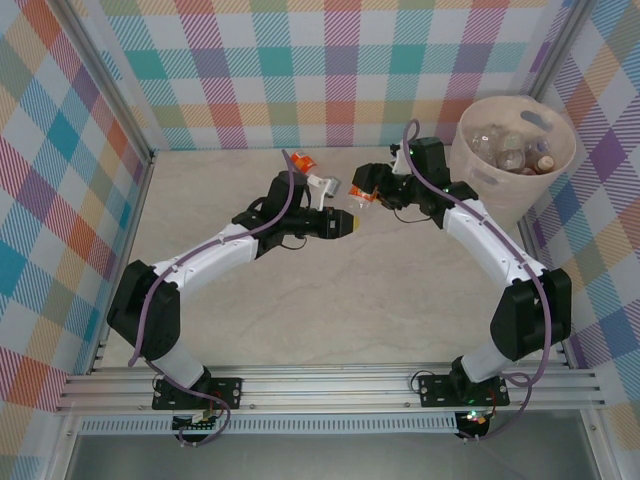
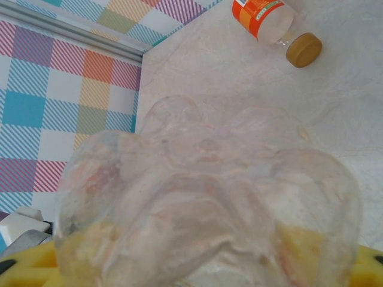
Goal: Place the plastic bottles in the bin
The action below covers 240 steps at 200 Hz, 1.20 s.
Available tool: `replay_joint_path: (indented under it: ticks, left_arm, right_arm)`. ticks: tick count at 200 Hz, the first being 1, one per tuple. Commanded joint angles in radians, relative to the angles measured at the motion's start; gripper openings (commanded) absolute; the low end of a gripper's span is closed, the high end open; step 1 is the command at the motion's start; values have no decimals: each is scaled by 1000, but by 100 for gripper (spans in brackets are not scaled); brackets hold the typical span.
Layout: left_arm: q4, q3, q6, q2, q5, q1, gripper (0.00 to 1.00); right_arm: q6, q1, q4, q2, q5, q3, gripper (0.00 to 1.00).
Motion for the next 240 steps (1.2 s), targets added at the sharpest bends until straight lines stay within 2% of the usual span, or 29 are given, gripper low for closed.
replay_joint_path:
  ticks: [1,31,41,73,96,125,160,190,240]
  left_arm:
    - [-26,32,29,-26,5,-14,22]
    - [-23,36,23,-27,5,-14,24]
    - [-23,36,18,-28,5,-14,31]
    - [-16,36,-3,-45,3,-14,62]
    - [7,32,-23,-73,4,-14,77]
    - [47,10,-45,-127,-33,-14,90]
    - [54,-30,-56,-191,-176,-14,96]
    - [59,-67,-66,-224,-284,-14,100]
    - [42,-61,-81,-208,-301,-13,100]
  right_arm:
    - [-17,6,19,-14,20,3,54]
    - [-29,5,24,-38,49,-8,51]
    - [-41,4,19,-49,69,-8,51]
    - [-89,0,-8,-85,130,3,51]
    - [-118,-11,-36,-105,164,17,51]
    - [-160,-45,-71,-142,196,39,51]
    - [-167,-138,-70,-198,187,61,51]
    - [-191,-261,-73,-222,186,121,51]
    - [-246,-431,-54,-189,253,258,52]
